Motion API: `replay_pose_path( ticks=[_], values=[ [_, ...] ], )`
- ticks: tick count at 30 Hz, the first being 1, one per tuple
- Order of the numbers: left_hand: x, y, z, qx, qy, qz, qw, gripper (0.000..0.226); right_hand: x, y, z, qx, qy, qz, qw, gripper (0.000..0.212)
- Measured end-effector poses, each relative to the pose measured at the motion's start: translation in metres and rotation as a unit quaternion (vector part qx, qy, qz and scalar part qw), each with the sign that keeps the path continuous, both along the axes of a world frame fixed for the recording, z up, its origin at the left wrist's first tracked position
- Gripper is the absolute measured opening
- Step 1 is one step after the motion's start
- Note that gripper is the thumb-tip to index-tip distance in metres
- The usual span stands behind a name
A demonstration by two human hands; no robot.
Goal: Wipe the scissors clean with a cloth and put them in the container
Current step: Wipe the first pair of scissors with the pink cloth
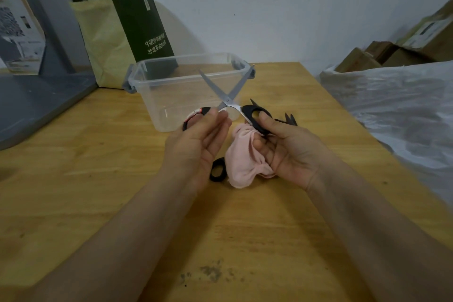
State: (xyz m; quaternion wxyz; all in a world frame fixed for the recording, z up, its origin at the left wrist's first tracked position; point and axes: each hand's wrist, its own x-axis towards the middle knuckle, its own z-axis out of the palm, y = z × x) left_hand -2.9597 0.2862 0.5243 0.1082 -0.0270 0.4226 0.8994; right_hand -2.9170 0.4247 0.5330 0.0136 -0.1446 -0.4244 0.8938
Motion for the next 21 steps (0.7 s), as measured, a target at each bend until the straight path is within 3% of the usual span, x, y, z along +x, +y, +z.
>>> replay_pose_path(
  ticks=[3, 7, 13, 17, 19, 21],
  values=[
    [-0.002, 0.002, 0.0, 0.066, -0.03, -0.024, 0.997, 0.045, 0.0, -0.002, -0.002, 0.0, 0.005, 0.022, 1.0, 0.015],
    [0.002, 0.004, 0.001, 0.073, -0.015, -0.036, 0.997, 0.06, 0.0, -0.008, -0.006, 0.05, 0.01, 0.054, 0.997, 0.016],
    [0.007, 0.005, -0.002, -0.001, 0.01, -0.021, 1.0, 0.045, 0.001, -0.013, -0.009, 0.163, -0.007, 0.106, 0.981, 0.039],
    [0.006, 0.002, 0.0, -0.032, 0.018, 0.011, 0.999, 0.046, 0.002, -0.009, -0.005, 0.267, -0.029, 0.119, 0.956, 0.043],
    [0.005, 0.0, 0.0, -0.045, 0.029, 0.028, 0.998, 0.042, 0.003, 0.003, -0.001, 0.35, -0.036, 0.087, 0.932, 0.033],
    [0.004, -0.001, 0.0, -0.059, 0.044, 0.023, 0.997, 0.041, 0.003, 0.018, 0.001, 0.414, -0.005, -0.043, 0.909, 0.019]
  ],
)
